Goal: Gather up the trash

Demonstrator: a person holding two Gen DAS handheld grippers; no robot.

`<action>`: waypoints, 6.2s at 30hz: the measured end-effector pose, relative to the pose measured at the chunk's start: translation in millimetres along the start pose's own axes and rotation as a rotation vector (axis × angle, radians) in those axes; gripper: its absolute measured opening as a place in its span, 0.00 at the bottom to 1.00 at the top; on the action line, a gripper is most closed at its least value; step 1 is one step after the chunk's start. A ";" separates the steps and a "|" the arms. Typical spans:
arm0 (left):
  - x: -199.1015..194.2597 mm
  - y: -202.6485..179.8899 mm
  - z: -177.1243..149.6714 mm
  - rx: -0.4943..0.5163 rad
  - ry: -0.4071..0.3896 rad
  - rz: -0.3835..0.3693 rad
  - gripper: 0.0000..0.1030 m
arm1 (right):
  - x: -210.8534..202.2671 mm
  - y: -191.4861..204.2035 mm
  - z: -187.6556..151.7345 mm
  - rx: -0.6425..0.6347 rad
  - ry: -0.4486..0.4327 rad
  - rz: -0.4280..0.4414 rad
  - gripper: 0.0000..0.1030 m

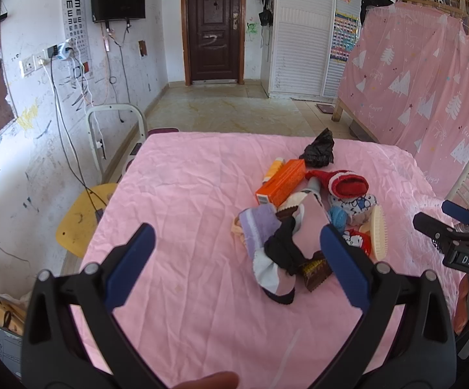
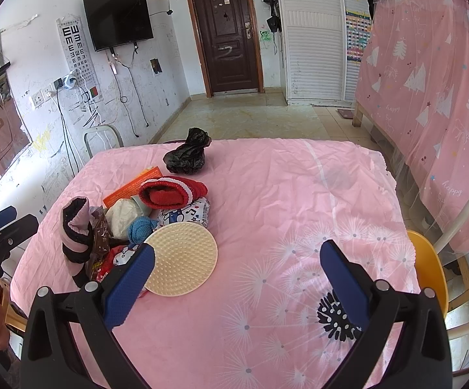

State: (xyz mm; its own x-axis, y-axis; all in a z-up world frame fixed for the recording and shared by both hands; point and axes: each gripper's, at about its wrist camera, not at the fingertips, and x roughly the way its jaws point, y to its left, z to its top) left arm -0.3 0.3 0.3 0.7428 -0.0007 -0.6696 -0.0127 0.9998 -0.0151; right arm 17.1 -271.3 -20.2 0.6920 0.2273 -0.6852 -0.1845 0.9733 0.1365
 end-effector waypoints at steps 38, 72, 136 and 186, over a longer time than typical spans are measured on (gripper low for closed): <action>-1.2 -0.1 0.1 -0.001 0.007 -0.006 0.94 | 2.6 3.1 -1.7 -0.008 0.011 0.002 0.89; 36.3 -16.6 -3.5 0.054 0.019 -0.114 0.30 | 66.6 26.8 2.9 -0.096 0.177 0.187 0.89; 73.3 -373.2 57.9 0.364 0.143 -0.464 0.31 | 0.2 -287.5 -43.6 0.207 0.103 -0.140 0.47; 46.8 -210.1 81.0 0.207 0.067 -0.263 0.65 | 5.8 -143.3 24.0 0.043 0.055 -0.080 0.67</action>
State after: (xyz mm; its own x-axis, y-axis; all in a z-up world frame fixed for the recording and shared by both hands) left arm 91.4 -208.2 32.3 0.6565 -0.2536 -0.7104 0.3148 0.9480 -0.0475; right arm 64.3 -408.7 -26.6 0.6636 0.1476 -0.7334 -0.0995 0.9890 0.1091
